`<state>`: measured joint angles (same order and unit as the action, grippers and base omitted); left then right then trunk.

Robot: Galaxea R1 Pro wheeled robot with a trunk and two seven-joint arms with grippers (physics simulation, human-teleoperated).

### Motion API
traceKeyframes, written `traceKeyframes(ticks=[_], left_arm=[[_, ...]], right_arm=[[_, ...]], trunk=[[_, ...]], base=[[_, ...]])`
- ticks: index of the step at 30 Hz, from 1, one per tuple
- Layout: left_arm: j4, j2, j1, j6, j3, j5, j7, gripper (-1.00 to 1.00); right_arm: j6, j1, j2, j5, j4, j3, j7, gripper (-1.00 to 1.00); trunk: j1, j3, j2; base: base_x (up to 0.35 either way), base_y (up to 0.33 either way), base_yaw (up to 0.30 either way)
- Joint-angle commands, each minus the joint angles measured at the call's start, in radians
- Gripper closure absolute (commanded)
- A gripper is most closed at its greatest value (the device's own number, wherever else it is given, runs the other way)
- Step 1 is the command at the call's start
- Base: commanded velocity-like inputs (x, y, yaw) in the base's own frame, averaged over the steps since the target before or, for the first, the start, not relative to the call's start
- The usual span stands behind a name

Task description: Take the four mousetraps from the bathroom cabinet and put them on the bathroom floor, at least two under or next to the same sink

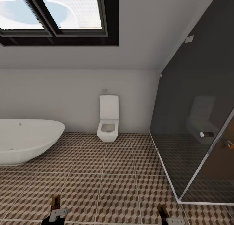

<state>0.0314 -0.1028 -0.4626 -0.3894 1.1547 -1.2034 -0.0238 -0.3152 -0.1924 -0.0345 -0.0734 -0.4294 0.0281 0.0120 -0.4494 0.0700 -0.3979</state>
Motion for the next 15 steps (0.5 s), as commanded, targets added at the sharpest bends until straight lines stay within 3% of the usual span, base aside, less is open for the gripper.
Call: traceKeyframes(ticks=[1, 9, 15], left_arm=[[0.001, 0.001, -0.001, -0.002, 0.008, 0.001, -0.005, 1.00], [0.001, 0.001, -0.001, -0.003, 0.008, 0.001, -0.005, 1.00], [0.001, 0.002, -0.001, -0.002, 0.008, 0.001, -0.005, 1.00]], right_arm=[[-0.004, -0.001, -0.001, -0.009, 0.001, 0.003, 0.002, 1.00], [-0.004, -0.001, -0.001, -0.009, 0.000, 0.003, 0.002, 1.00], [-0.004, -0.001, -0.001, -0.009, 0.000, 0.003, 0.002, 1.00]], trunk=[[-0.001, 0.002, -0.002], [-0.001, 0.002, -0.002], [-0.001, 0.002, -0.002]], base=[[0.000, 0.000, 0.000], [0.013, 0.000, 0.000], [0.236, 0.000, 0.000]])
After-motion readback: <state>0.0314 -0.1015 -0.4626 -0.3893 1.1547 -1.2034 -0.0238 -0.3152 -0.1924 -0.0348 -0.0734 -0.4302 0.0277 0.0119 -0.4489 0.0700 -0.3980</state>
